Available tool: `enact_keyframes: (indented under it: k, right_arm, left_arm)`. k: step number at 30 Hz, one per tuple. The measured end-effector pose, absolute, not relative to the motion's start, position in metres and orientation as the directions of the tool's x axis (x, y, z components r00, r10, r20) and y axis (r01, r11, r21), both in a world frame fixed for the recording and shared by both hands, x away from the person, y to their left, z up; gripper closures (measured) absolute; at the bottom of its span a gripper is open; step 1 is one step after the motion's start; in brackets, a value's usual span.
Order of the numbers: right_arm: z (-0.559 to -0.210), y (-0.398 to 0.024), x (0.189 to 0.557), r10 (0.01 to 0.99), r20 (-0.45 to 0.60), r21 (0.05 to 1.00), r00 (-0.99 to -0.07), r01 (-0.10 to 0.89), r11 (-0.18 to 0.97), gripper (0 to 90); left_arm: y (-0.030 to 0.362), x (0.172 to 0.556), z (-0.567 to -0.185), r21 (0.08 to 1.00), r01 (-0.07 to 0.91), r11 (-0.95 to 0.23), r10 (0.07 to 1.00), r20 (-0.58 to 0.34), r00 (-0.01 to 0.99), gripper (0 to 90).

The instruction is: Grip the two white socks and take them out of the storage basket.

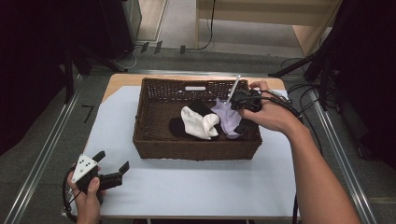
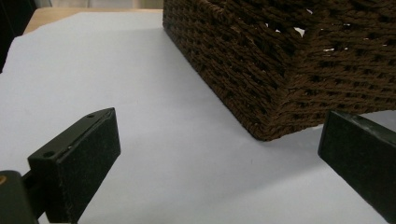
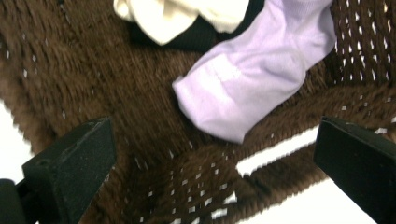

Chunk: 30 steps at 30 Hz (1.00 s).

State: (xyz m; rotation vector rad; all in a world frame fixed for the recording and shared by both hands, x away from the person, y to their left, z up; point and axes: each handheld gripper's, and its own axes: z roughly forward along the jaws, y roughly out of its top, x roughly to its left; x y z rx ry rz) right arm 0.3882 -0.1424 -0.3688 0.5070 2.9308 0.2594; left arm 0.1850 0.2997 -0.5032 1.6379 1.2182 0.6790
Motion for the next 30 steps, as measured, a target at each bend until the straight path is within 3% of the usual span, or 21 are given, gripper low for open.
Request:
enact_keyframes:
  k: [30]
  right_arm:
    - [-0.404,-0.071,0.406,0.359,-0.114,0.247,-0.927,0.323,0.914,8.8]
  left_arm:
    - [0.301,0.184,-0.503,0.917,0.396,-0.045,0.930,-0.106,0.351,0.0]
